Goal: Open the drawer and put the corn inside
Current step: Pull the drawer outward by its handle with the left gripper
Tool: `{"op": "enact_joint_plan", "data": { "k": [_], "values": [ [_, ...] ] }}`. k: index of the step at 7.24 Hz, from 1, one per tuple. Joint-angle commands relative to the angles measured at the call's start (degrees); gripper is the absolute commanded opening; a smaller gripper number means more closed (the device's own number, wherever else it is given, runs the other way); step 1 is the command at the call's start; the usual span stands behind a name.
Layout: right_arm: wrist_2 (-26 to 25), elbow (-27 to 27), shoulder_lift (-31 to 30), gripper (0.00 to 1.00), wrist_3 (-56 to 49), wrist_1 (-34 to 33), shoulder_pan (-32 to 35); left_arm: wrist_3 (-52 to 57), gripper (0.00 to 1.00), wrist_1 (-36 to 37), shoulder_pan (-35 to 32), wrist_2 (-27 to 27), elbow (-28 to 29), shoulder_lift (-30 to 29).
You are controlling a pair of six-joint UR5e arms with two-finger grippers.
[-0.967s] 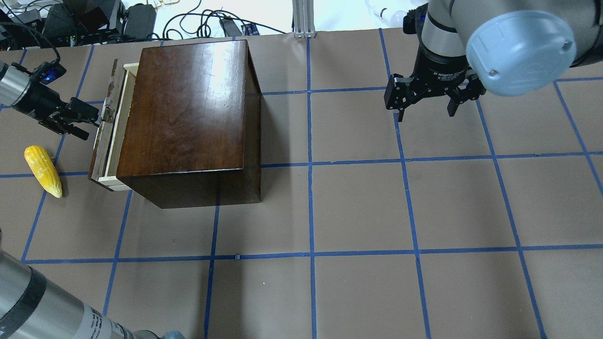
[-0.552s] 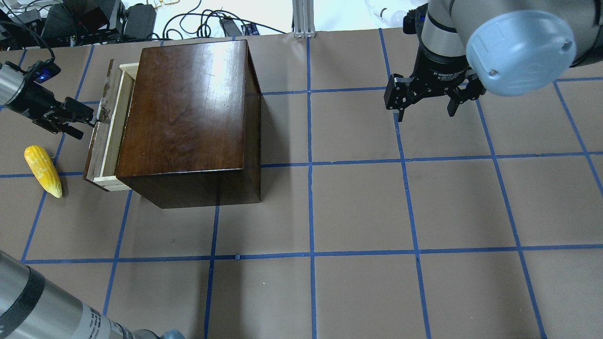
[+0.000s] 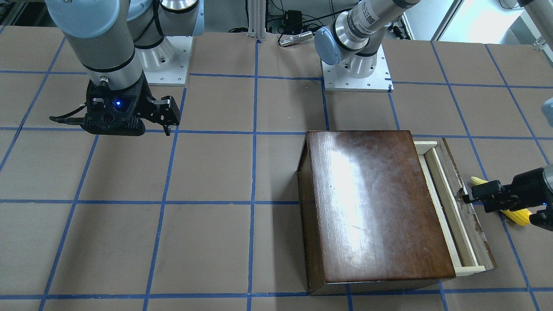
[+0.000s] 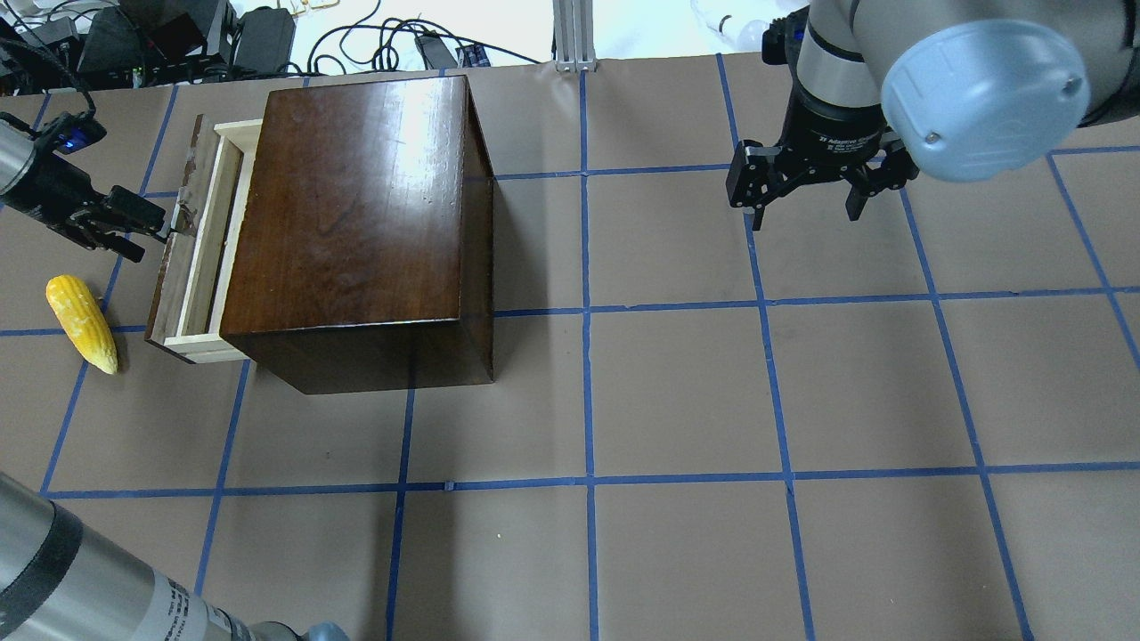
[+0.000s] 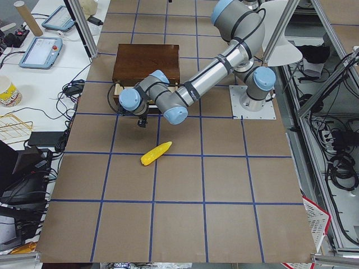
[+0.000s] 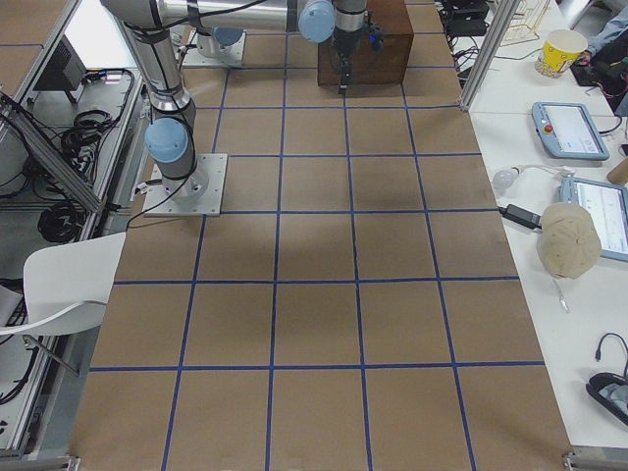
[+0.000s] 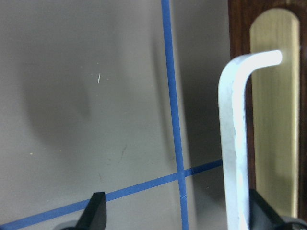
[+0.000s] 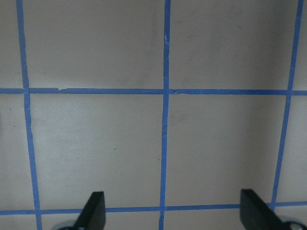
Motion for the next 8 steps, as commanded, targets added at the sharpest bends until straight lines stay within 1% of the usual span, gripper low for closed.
{"op": "enact_joint_plan", "data": {
  "k": [1,2,3,8],
  "values": [
    [0.0,0.0,0.0,1.0,0.0,-0.03,0.0,0.87,1.0,-0.26,0.95,1.67,2.13,-1.08],
    [0.0,0.0,0.0,1.0,0.0,-0.03,0.0,1.05,1.0,-0.7,0.95,2.04,3.89,-1.87],
    [0.0,0.0,0.0,1.0,0.0,-0.03,0.0,2.88,1.0,-0.88,0.95,2.04,4.43,-2.49],
    [0.0,0.0,0.0,1.0,0.0,-0.03,0.0,2.98,1.0,-1.05,1.47,2.13,4.7,-2.67]
  ]
}}
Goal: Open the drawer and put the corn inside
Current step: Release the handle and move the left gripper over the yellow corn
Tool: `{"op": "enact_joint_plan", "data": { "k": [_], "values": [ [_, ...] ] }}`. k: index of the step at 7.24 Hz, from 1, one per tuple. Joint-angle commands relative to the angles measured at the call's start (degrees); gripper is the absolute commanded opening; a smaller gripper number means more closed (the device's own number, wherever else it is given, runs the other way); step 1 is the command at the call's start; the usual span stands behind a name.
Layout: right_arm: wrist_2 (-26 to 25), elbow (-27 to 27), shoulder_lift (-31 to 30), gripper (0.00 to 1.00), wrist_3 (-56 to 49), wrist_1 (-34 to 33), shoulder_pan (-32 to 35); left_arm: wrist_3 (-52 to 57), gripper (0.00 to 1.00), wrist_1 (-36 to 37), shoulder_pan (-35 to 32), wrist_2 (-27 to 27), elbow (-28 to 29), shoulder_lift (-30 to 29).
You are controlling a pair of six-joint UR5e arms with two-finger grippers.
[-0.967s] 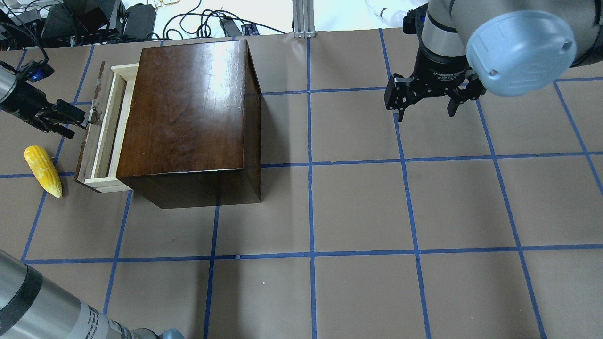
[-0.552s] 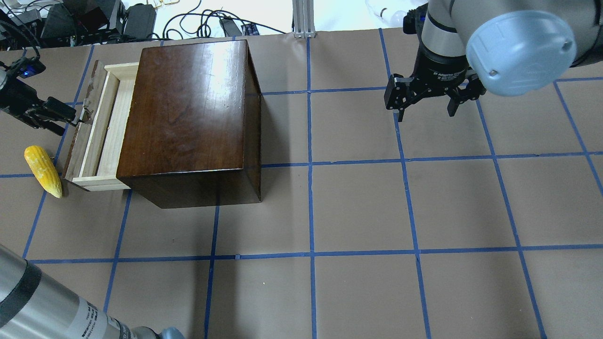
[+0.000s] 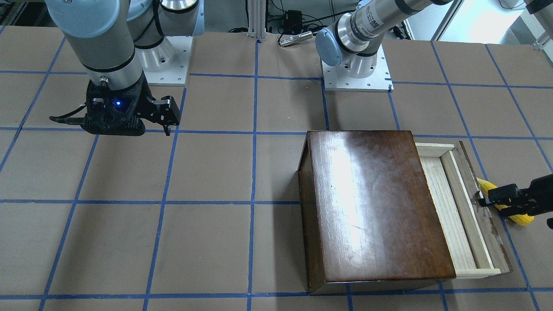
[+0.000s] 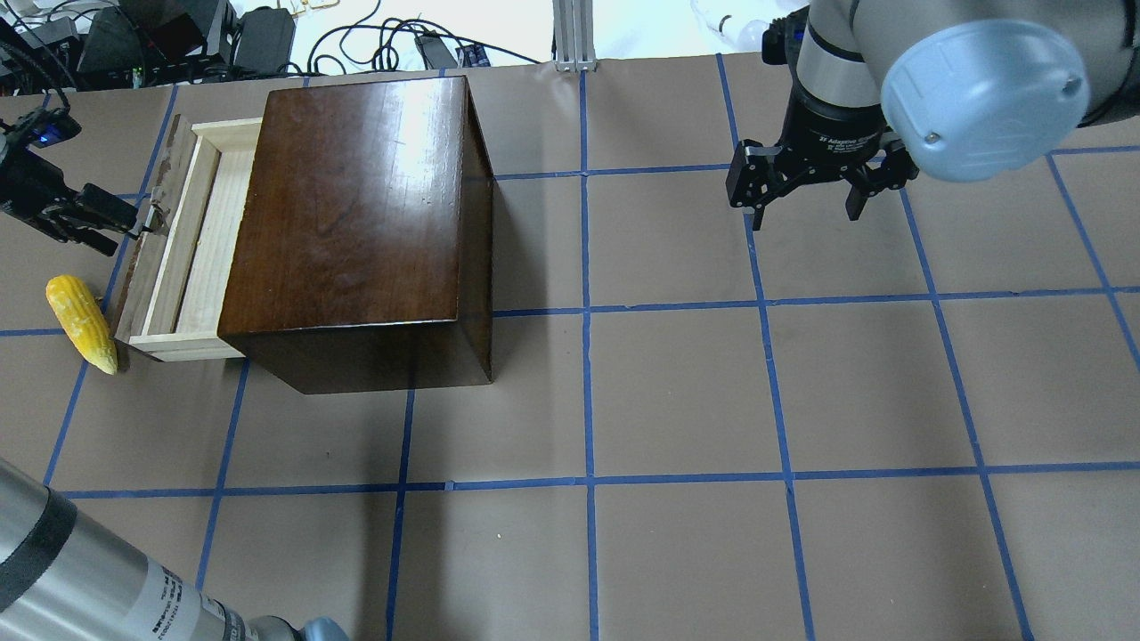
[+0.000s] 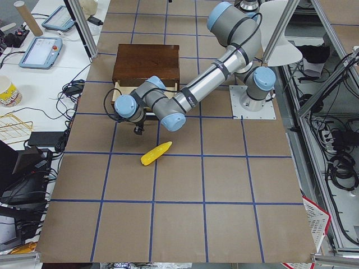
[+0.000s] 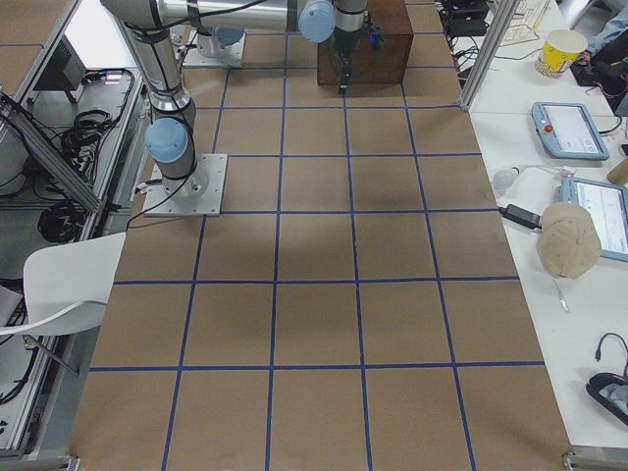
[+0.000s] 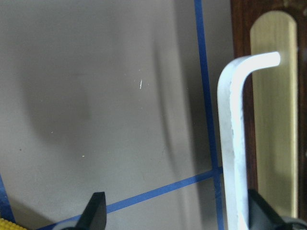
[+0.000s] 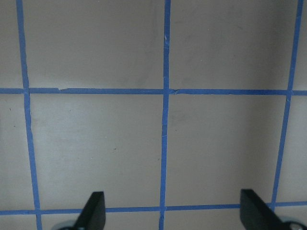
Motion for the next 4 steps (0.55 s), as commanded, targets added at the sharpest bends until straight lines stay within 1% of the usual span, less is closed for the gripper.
{"op": "enact_joint_plan", "data": {
  "k": [1,3,4],
  "values": [
    [0.0,0.0,0.0,1.0,0.0,0.0,0.0,0.01,1.0,-0.1,0.03,0.01,0.02,0.33],
    [0.0,0.0,0.0,1.0,0.0,0.0,0.0,0.01,1.0,-1.85,0.29,0.01,0.19,2.25],
    [0.0,0.0,0.0,1.0,0.0,0.0,0.0,-0.08,1.0,-2.47,2.04,0.01,1.15,2.87]
  ]
}}
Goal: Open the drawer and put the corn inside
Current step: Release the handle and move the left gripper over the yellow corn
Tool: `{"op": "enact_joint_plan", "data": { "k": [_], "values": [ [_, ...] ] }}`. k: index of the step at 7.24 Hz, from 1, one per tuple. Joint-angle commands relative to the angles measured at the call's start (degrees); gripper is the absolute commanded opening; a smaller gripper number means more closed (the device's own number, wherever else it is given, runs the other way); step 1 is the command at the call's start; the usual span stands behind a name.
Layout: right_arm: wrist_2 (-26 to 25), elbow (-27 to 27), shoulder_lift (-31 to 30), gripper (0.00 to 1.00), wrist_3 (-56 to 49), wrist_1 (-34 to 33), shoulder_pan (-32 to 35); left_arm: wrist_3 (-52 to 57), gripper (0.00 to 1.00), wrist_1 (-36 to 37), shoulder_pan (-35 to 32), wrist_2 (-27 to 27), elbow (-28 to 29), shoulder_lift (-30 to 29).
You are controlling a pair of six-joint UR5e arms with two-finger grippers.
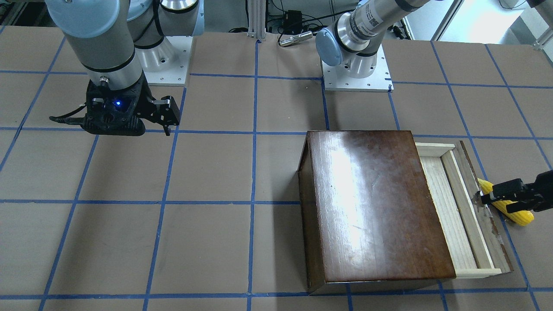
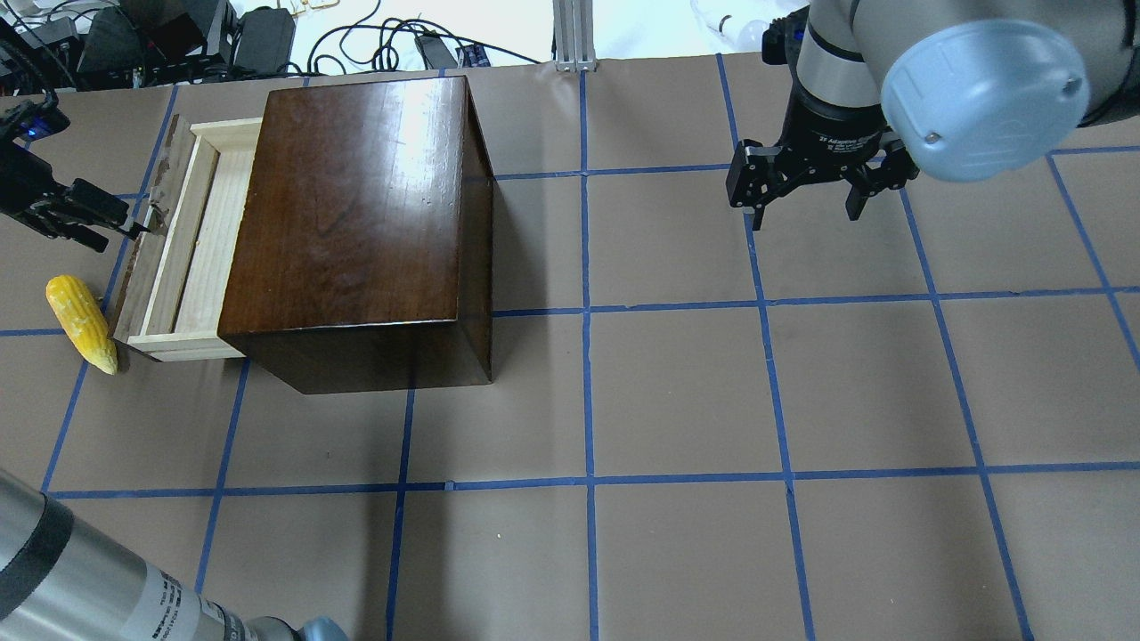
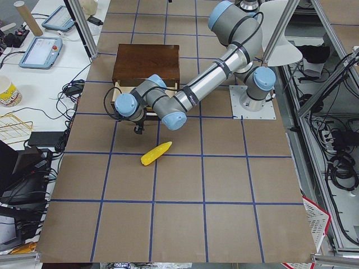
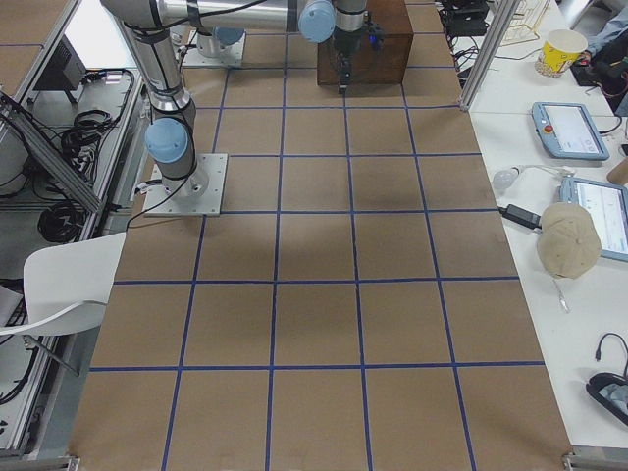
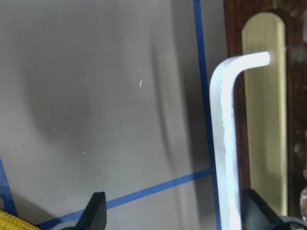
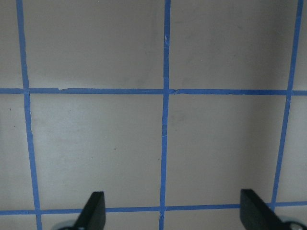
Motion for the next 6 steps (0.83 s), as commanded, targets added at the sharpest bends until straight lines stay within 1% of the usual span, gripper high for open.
{"op": "enact_joint_plan", "data": {
  "k": [1,2,3,4,6],
  "values": [
    [0.0,0.0,0.0,1.0,0.0,0.0,0.0,-0.77,1.0,-1.27,1.94,0.61,2.53,1.3],
    [0.0,0.0,0.0,1.0,0.0,0.0,0.0,-3.12,1.0,-1.1,2.03,3.22,4.38,1.57],
    [0.0,0.0,0.0,1.0,0.0,0.0,0.0,-7.84,1.0,-0.49,2.21,4.47,5.61,1.66],
    [0.0,0.0,0.0,1.0,0.0,0.0,0.0,-15.55,1.0,1.17,2.47,7.0,5.54,1.4],
    [0.0,0.0,0.0,1.0,0.0,0.0,0.0,-19.47,1.0,2.06,2.47,7.64,5.01,0.43]
  ]
}}
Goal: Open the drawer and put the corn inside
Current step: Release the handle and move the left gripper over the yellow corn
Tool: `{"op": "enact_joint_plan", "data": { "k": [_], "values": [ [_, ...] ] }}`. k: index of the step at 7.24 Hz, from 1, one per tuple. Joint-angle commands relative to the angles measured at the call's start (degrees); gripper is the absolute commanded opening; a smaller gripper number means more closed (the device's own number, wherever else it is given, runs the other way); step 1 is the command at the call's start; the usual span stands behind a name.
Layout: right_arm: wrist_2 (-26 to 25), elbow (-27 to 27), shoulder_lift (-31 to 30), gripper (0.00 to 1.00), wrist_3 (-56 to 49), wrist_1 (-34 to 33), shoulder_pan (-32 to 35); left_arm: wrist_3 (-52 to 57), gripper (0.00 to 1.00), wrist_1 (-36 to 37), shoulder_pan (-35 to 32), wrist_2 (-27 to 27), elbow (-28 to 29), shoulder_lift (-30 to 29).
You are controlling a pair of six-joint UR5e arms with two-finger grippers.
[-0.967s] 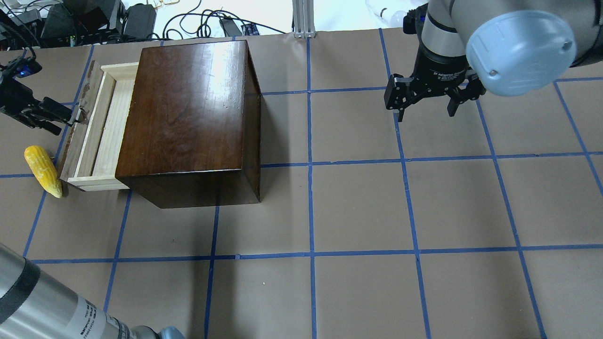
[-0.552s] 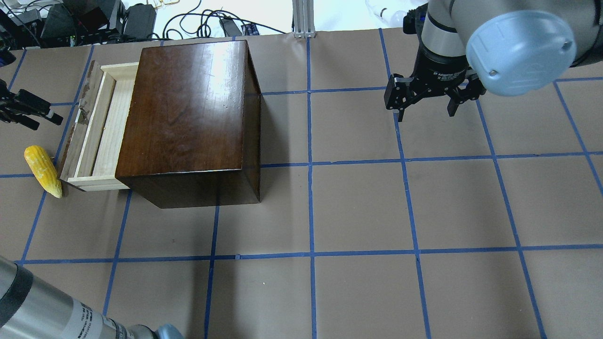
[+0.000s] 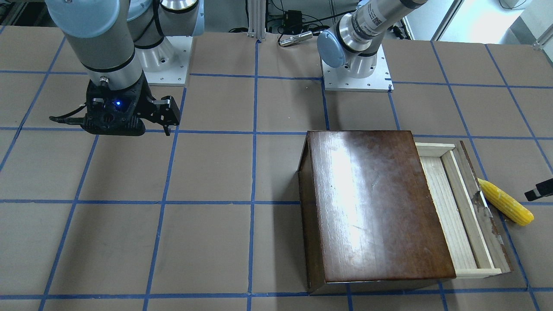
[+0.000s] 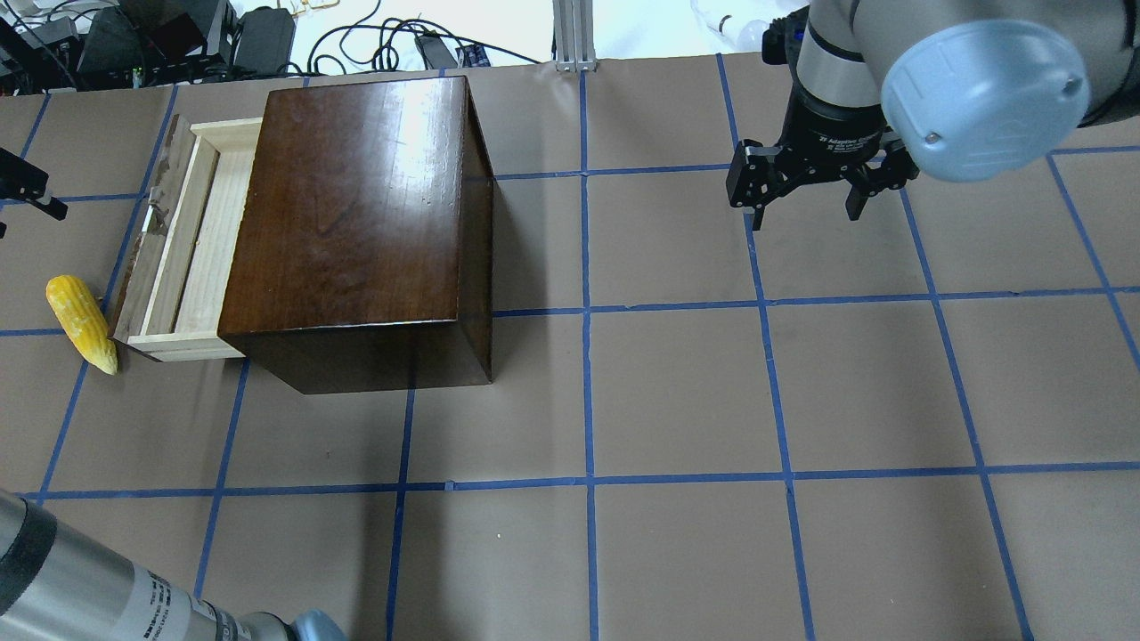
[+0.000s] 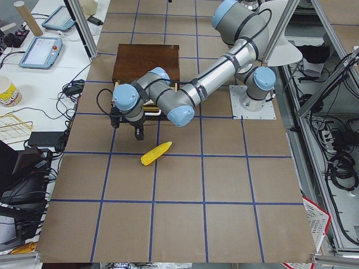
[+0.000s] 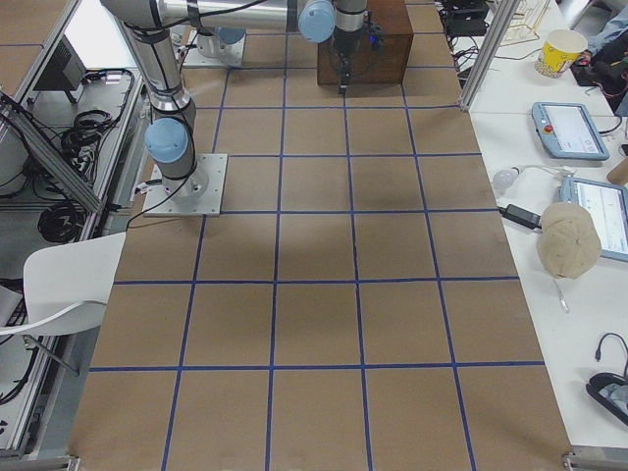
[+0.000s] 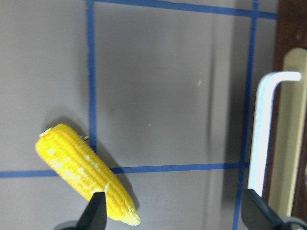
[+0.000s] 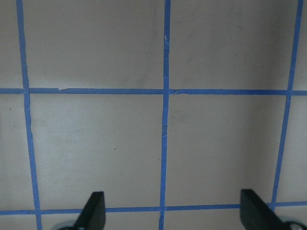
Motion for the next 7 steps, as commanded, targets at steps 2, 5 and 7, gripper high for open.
{"op": "enact_joint_plan", "data": {
  "k": [2,5,7],
  "values": [
    [0.0,0.0,0.0,1.0,0.0,0.0,0.0,-6.69,1.0,2.15,0.05,0.67,-1.18,-1.29],
    [0.0,0.0,0.0,1.0,0.0,0.0,0.0,-11.36,1.0,15.63,0.05,9.45,-8.97,-2.44],
    [0.0,0.0,0.0,1.0,0.0,0.0,0.0,-15.46,1.0,19.64,0.05,9.63,-13.04,-2.44]
  ]
}}
